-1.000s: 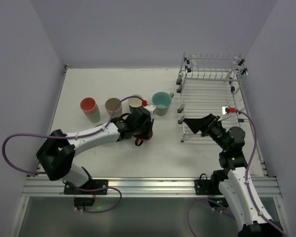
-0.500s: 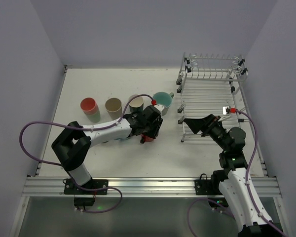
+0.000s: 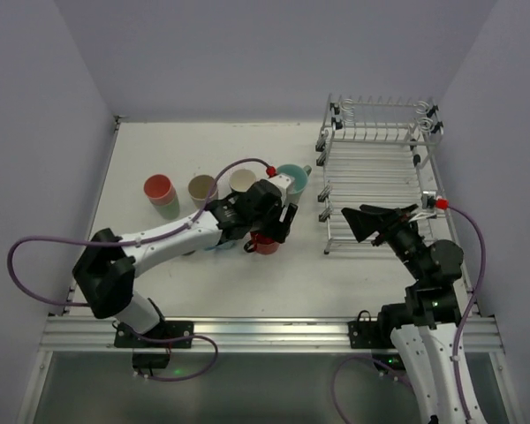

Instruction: Unload the cups from the dish rack

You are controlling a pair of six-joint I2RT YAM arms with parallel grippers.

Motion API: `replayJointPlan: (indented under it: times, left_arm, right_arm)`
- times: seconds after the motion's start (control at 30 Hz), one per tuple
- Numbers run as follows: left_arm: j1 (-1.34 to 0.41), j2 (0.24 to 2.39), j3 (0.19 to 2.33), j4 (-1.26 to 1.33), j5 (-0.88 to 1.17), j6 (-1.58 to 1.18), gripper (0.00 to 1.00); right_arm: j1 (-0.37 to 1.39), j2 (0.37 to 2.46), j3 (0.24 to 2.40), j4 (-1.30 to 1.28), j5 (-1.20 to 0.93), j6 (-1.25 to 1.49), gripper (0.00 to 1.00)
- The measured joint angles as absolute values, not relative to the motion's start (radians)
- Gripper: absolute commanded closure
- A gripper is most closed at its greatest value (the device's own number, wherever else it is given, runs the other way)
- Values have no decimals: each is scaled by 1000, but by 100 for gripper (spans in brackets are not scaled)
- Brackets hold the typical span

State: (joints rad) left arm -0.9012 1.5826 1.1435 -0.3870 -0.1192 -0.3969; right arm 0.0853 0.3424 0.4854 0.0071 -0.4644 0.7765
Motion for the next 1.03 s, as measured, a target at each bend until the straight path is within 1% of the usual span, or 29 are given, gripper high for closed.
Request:
replayJointPlan:
  times: [0.07, 0.17, 0.27, 0.43, 0.6, 0.8, 0.97, 1.03]
  left_arm:
    - [-905, 1502, 1160, -387, -125, -379, 11]
    - [-910, 1351, 1203, -383, -142, -353, 6]
    - [-911, 1151, 1249, -382, -189, -320, 6]
    - [-911, 901, 1290, -394, -268, -291, 7]
    - [-911, 680, 1308, -483, -391, -283, 7]
    - [-910, 558, 1285, -570, -493, -285, 7]
    - [-910, 537, 1218, -608, -521, -291, 7]
    - [-910, 532, 1196, -612, -523, -291, 4]
  right_arm:
    - [85, 317, 525, -25, -442, 767, 1]
    - [85, 280, 590, -67, -413, 755, 1]
    - [85, 262, 652, -96, -401, 741, 1]
    - [85, 245, 719, -136, -378, 711, 1]
    - [85, 227, 767, -192, -327, 669, 1]
    - [85, 201, 793, -215, -267, 629, 1]
    - [85, 201, 793, -236, -243, 620, 1]
    - [85, 201, 793, -241, -233, 617, 1]
